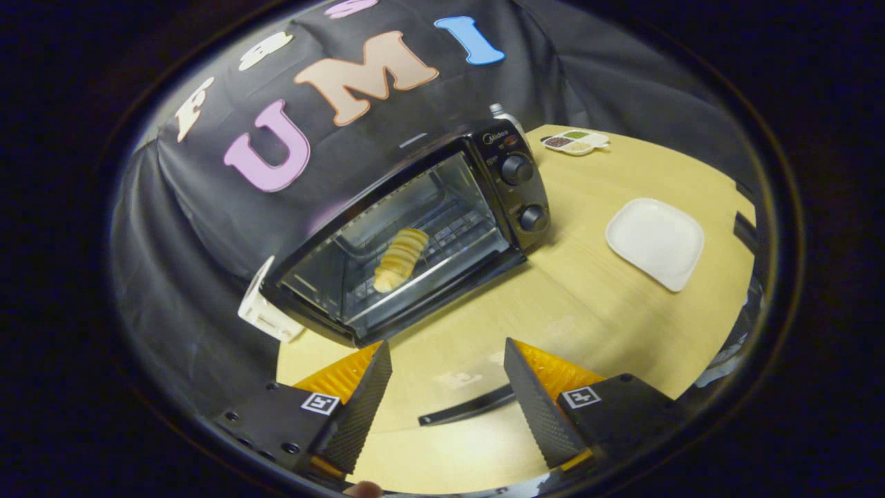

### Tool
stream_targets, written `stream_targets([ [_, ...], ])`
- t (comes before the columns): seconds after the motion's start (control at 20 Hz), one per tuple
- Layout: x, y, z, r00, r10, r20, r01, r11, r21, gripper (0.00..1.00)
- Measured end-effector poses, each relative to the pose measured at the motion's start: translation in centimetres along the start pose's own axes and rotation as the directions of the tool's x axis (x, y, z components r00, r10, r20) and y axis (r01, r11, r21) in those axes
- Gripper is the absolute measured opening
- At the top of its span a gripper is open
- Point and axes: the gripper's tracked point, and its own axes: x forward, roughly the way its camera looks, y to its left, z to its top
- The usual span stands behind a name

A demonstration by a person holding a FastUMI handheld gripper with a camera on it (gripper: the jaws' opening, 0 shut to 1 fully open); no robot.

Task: Open the toaster oven, put the food inside, and close the toaster oven door.

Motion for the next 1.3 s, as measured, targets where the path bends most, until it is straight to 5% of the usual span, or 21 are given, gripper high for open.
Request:
stream_targets([
  [0.5,-1.8,-4.9,-6.9,0.967,-0.174,-0.186,0.120,0.955,-0.269,1.00],
  [0.85,-0.5,-4.9,-9.8,0.939,-0.213,-0.271,0.079,0.899,-0.432,1.00],
  [1.3,1.7,-4.2,-9.5,0.940,-0.195,-0.280,0.047,0.887,-0.460,1.00],
])
